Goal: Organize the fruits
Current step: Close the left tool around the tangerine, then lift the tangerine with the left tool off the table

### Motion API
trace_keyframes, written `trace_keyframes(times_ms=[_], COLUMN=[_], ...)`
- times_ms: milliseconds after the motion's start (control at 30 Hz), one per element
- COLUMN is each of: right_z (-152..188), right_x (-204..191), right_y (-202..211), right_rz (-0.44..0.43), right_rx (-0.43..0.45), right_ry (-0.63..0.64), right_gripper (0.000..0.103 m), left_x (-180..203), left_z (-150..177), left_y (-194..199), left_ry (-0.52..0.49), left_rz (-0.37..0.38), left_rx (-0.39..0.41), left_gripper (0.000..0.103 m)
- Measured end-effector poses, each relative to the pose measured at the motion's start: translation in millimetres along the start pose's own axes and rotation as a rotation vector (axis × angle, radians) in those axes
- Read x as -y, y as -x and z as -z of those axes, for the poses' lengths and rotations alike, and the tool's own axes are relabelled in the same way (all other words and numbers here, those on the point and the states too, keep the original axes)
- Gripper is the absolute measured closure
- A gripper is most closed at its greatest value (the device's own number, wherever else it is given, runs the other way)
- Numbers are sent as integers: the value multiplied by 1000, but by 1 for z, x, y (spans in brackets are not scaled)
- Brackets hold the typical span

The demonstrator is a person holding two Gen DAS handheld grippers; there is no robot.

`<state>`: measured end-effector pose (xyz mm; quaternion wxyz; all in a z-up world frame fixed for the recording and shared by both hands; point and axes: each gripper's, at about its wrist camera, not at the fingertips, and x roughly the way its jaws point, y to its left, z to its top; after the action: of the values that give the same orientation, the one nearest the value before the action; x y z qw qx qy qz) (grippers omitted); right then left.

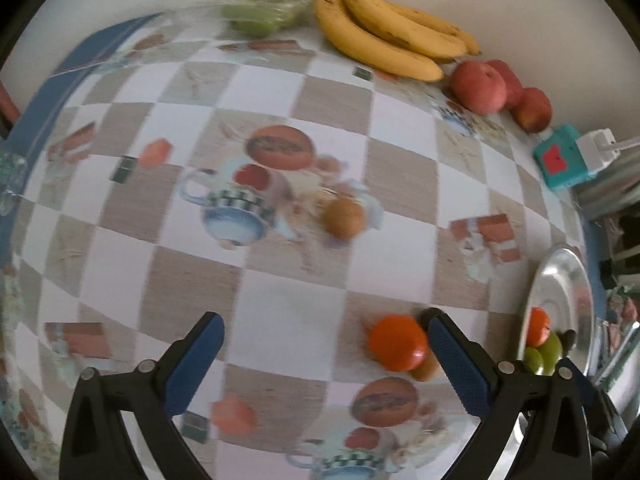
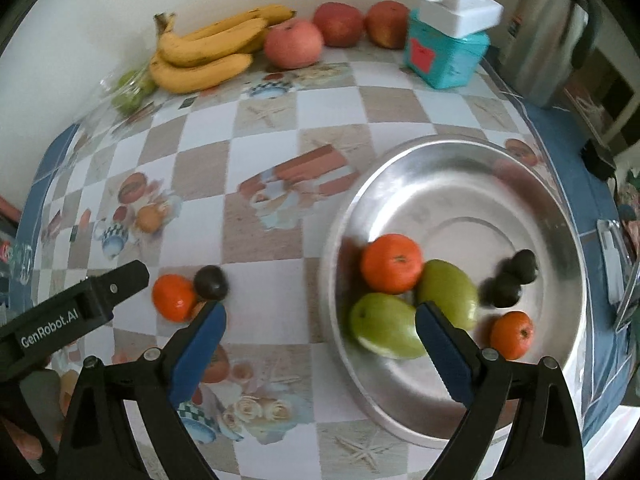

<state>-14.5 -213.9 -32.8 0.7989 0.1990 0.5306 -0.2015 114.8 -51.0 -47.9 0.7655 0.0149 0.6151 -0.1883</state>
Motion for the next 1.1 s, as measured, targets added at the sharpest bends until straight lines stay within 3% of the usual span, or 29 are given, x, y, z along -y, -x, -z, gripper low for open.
trace_keyframes(times_ms=[233, 400, 600, 1100], right_z=[0, 0, 0, 1], right_x=[15, 18, 20, 21], right_y=[-2, -2, -1, -4], right_rz=[-19, -29, -38, -34], right_rx=[-14, -14, -15, -30], right_ry=[-55, -64, -69, -68], right_gripper=[7, 7, 7, 7], left_x=[24, 33, 36, 35], left_z=[5, 8, 9, 11], left_y=[-8, -13, -13, -13], left_ry=[-56, -82, -93, -93], left_rz=[44, 60, 73, 72], left_rx=[-15, -24, -25, -30], left_gripper=[20, 47, 64, 67])
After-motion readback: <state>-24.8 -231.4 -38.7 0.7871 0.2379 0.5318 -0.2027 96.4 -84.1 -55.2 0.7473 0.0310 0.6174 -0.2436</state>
